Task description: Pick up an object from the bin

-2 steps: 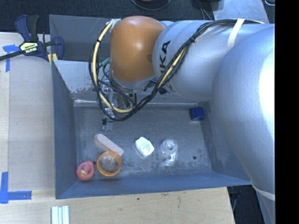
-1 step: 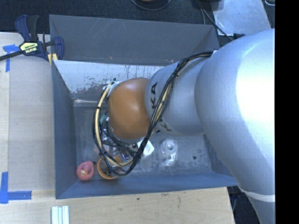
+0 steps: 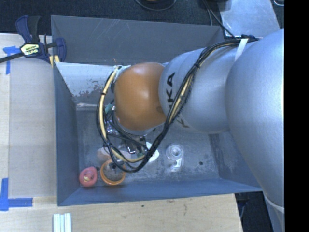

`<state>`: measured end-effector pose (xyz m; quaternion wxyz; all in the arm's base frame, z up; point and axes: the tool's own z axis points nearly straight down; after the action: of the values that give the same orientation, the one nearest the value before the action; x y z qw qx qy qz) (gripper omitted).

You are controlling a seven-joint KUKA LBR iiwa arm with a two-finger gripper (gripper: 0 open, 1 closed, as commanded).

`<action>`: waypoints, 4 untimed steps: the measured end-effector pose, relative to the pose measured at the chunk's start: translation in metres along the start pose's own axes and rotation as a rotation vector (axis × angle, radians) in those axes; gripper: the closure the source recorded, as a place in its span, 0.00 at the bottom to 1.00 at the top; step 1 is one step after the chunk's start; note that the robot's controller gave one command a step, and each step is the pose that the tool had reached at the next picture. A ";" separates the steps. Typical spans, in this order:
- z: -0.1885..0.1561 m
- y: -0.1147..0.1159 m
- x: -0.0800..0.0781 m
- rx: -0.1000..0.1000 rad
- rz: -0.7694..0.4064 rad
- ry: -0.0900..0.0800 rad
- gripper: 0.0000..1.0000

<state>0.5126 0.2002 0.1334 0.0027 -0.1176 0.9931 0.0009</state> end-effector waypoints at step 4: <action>0.060 -0.005 0.000 0.001 0.072 0.009 1.00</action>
Offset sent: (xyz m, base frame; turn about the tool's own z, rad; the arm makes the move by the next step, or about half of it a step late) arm -0.0198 0.0418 -0.0634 -0.6662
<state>0.5145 0.1954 0.0733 -0.0016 -0.0816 0.9967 0.0002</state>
